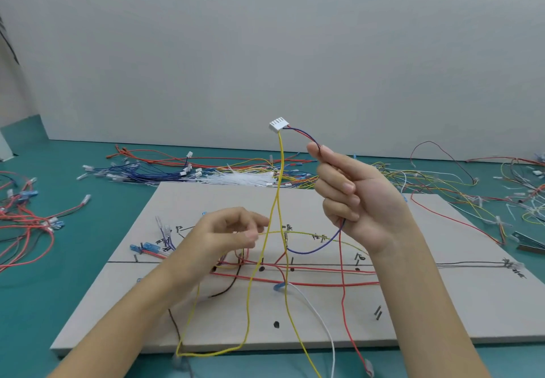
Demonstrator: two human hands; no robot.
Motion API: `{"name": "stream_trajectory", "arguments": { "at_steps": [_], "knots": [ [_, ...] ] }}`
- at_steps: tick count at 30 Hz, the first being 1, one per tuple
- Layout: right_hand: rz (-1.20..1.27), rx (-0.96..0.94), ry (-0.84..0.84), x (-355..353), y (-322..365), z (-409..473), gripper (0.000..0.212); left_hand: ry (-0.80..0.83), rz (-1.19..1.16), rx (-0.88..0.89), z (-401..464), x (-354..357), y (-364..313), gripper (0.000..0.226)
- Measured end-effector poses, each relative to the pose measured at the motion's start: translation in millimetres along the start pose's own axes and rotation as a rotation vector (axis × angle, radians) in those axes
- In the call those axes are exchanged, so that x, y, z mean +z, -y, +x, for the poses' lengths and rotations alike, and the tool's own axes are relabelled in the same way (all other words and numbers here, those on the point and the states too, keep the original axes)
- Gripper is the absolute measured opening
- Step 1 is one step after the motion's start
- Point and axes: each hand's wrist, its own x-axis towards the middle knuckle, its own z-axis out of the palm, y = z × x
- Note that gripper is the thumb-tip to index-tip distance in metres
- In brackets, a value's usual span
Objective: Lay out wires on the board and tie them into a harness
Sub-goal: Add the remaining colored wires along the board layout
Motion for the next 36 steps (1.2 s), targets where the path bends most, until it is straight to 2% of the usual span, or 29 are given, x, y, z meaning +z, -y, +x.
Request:
{"name": "stream_trajectory", "arguments": {
  "at_steps": [4,6,8,11,15,18,21,24,26,28,30,33,36],
  "knots": [
    [-0.136,-0.098,-0.041,1.2,4.8,-2.1,0.023,0.283,-0.661,-0.091,-8.9,-13.5,-9.3,0.009],
    [-0.190,-0.130,-0.026,3.2,7.2,-4.0,0.023,0.343,-0.912,-0.095,-11.0,-16.4,-11.6,0.011],
    [-0.228,-0.148,-0.001,6.0,8.8,-5.8,0.022,0.370,-1.101,-0.117,-12.1,-13.6,-16.7,0.023],
    [-0.248,-0.167,0.017,9.9,9.0,-6.9,0.022,0.356,-1.123,-0.121,-12.4,-12.5,-25.1,0.036],
    [-0.142,-0.174,0.082,13.6,10.4,-8.9,0.024,0.504,-1.120,-0.199,-13.7,-15.1,-26.3,0.028],
    [0.084,-0.147,0.229,12.5,15.6,-12.2,0.027,0.579,-0.862,-0.316,-16.4,-30.1,-25.5,0.011],
    [0.333,-0.061,0.381,12.5,22.7,-15.2,0.031,0.576,-0.276,-0.444,-18.5,-47.9,-16.7,0.016],
    [0.416,-0.025,0.433,13.1,28.7,-16.2,0.033,0.794,0.229,-0.548,-21.8,-48.6,-16.6,0.008],
    [0.415,-0.023,0.412,14.2,29.2,-14.0,0.032,0.940,0.416,-0.553,-22.7,-43.4,-20.6,0.005],
    [0.388,-0.031,0.352,15.7,26.7,-10.5,0.029,0.953,0.533,-0.531,-23.4,-39.2,-26.9,0.006],
    [0.306,-0.068,0.257,18.5,20.4,-6.5,0.026,0.870,0.592,-0.496,-23.8,-39.3,-31.5,0.022],
    [0.229,-0.107,0.160,22.5,11.4,-2.2,0.024,0.657,0.551,-0.329,-20.3,-35.1,-33.9,0.040],
    [0.274,-0.088,0.162,26.0,4.6,1.7,0.024,0.411,0.392,-0.161,-11.5,-12.6,-31.5,0.039]
  ]
}}
